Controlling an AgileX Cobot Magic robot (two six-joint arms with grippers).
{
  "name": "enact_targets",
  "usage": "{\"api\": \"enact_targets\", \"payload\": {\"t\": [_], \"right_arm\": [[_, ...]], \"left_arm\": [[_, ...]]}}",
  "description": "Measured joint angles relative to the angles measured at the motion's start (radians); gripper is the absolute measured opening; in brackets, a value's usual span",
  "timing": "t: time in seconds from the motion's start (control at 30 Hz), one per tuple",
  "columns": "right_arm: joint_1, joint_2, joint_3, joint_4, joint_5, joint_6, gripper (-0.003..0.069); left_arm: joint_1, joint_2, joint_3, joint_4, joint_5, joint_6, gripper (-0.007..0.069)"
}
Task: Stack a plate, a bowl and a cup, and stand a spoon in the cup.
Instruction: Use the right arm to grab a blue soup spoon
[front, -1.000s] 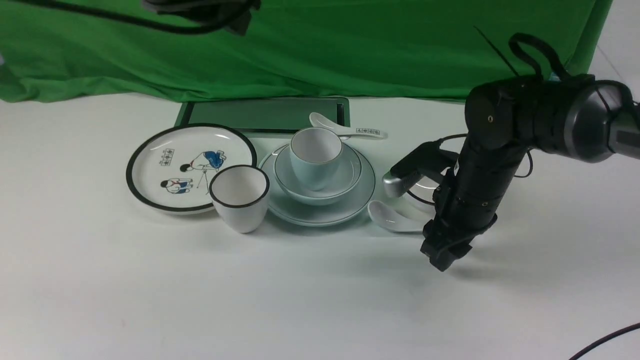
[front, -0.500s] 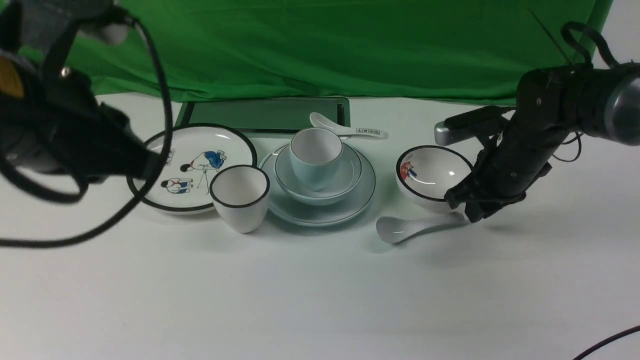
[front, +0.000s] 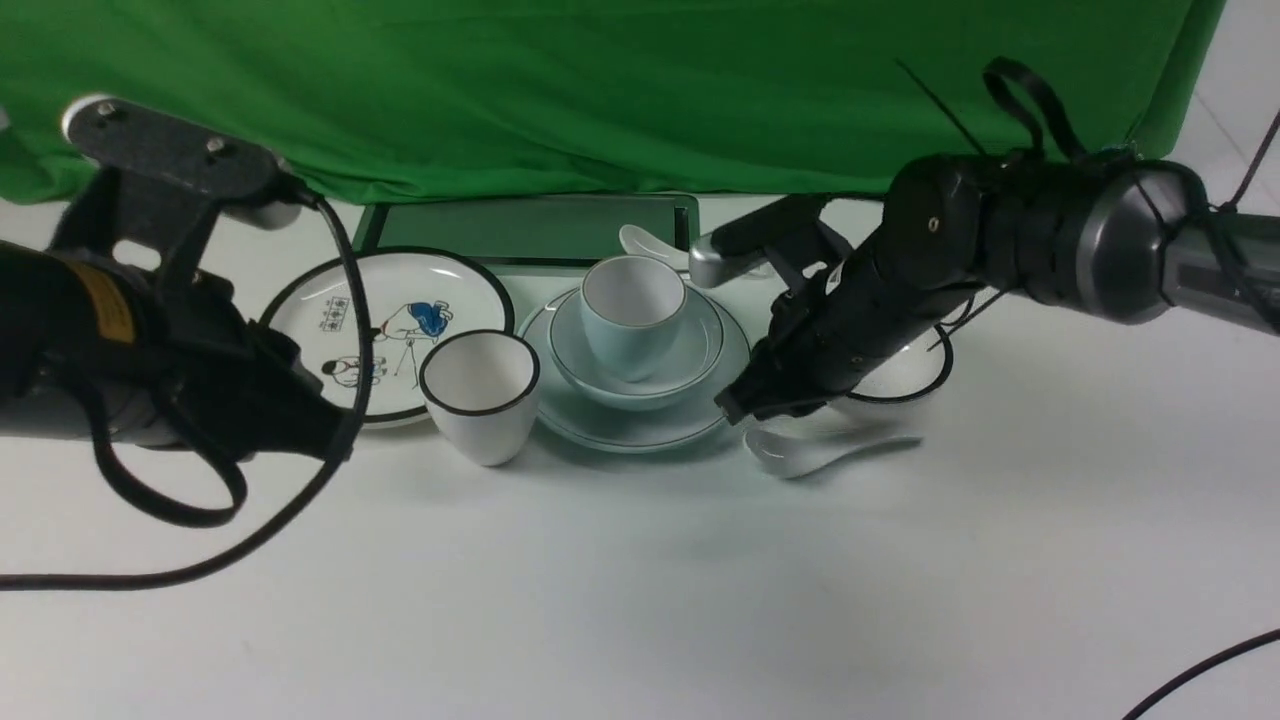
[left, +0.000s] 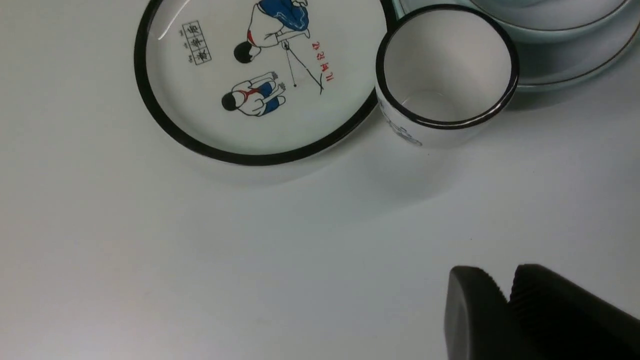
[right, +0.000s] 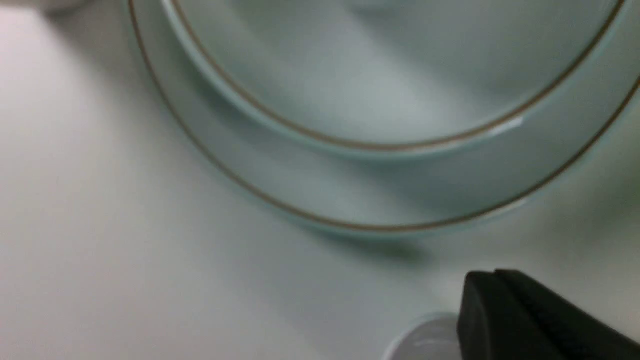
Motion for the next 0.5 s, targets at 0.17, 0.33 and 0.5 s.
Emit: {"api": "enact_targets", "payload": {"t": [0.17, 0.33, 0.5], "right_arm": [[-0.003, 0.054, 0.0, -0.002, -0.026, 0.001, 0.0013], [-0.005, 0.063, -0.001, -0.007, 0.074, -0.016, 0.0013], [-0.007, 0.051, -0.006, -0.083, 0.252, 0.004, 0.0013]], "left_arm": [[0.0, 0.007, 0.0, -0.005, -0.009, 0.0, 0.0052], [0.0, 0.007, 0.0, -0.005, -0.01, 0.0, 0.0055], [0.0, 0.007, 0.0, -0.005, -0.01, 0.0, 0.0055]]}}
